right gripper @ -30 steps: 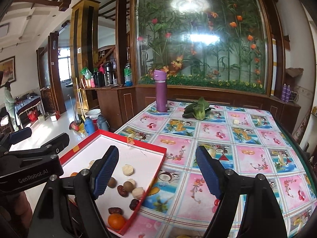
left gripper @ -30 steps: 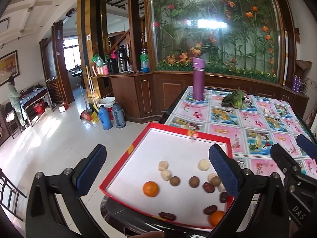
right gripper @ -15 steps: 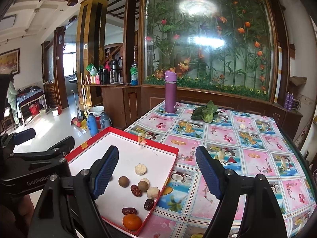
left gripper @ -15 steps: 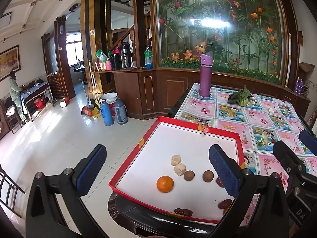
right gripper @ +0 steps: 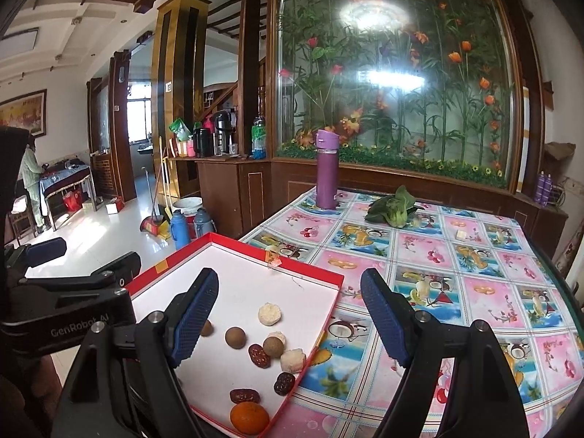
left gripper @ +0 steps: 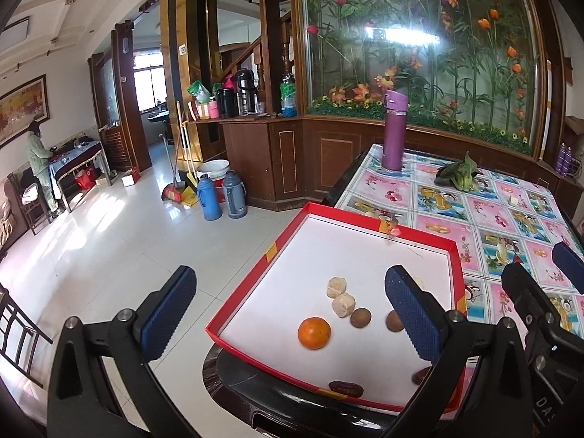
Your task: Organize fruits
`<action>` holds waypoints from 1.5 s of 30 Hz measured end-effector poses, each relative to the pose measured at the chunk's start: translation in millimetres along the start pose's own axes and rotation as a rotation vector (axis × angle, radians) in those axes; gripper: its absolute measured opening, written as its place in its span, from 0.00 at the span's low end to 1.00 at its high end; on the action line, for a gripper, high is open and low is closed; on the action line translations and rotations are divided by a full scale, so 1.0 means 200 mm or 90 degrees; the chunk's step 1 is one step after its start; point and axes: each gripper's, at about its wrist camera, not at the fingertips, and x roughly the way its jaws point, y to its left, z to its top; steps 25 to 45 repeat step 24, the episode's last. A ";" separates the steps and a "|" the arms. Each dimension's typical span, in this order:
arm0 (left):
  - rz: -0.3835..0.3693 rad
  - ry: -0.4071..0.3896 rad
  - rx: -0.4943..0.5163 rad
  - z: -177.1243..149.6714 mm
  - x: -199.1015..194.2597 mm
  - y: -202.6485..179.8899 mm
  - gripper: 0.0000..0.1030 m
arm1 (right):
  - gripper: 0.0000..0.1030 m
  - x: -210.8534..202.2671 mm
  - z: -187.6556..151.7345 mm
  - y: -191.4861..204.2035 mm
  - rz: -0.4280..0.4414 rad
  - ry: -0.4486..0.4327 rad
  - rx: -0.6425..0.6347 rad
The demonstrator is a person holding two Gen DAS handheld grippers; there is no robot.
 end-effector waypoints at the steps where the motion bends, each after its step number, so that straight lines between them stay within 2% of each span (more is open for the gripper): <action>1: 0.000 0.004 0.003 0.00 0.01 -0.01 1.00 | 0.78 0.00 0.00 0.00 0.000 0.001 0.000; 24: -0.016 0.007 -0.005 0.05 0.08 -0.01 1.00 | 0.78 0.08 0.02 0.00 0.000 0.031 -0.004; 45: -0.016 0.007 -0.005 0.05 0.08 -0.01 1.00 | 0.78 0.08 0.02 0.00 0.000 0.031 -0.004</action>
